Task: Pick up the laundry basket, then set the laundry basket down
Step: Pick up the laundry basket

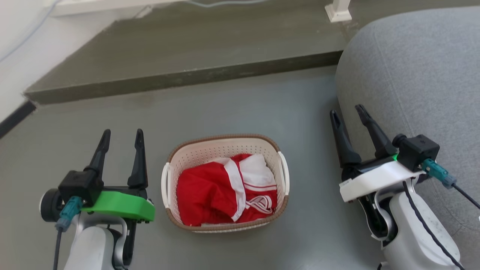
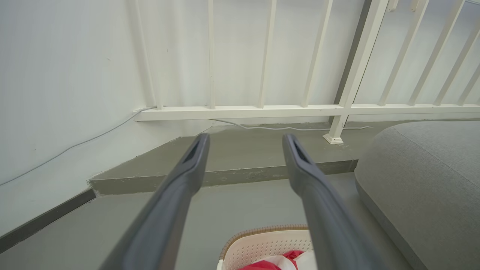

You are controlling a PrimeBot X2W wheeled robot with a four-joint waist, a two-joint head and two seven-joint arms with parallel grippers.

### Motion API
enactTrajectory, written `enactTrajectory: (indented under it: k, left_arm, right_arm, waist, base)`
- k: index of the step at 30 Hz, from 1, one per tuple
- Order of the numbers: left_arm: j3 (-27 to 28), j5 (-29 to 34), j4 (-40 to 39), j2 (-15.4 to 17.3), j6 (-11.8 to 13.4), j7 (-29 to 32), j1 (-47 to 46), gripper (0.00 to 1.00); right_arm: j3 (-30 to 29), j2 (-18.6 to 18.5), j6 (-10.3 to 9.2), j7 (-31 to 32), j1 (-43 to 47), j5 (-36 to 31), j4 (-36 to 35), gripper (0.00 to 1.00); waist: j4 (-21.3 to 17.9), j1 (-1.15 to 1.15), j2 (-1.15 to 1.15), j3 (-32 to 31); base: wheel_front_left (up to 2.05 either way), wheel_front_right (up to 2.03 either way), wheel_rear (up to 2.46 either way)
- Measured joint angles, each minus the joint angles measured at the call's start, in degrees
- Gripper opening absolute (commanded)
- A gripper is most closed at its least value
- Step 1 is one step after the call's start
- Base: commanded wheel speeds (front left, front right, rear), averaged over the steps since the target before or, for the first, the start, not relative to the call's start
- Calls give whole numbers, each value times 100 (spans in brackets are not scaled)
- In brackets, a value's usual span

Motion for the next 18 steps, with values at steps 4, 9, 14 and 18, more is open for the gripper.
enactTrajectory:
  k: [4, 9, 14, 18]
  left_arm:
    - [76, 0, -15, -4, -52, 0, -96, 100]
    - [122, 0, -12, -7, -122, 0, -224, 100]
    - [151, 0, 15, -8, -152, 0, -363, 100]
    - [203, -16, 38, -11, -200, 0, -537, 100]
  right_arm:
    - [-13, 27, -1, 0, -122, -36, -32, 100]
    - [-30, 63, -1, 0, -263, -68, -35, 100]
    - [-77, 82, -8, 0, -433, -89, -43, 100]
    - [-93, 88, -19, -2, -492, -120, -34, 100]
  waist:
    - [-14, 0, 0, 200]
    - [-30, 0, 0, 476]
    - [-45, 0, 0, 755]
    - [-49, 0, 0, 974]
  base:
    - [0, 0, 0]
    - [0, 0, 0]
    - [0, 0, 0]
    - [0, 0, 0]
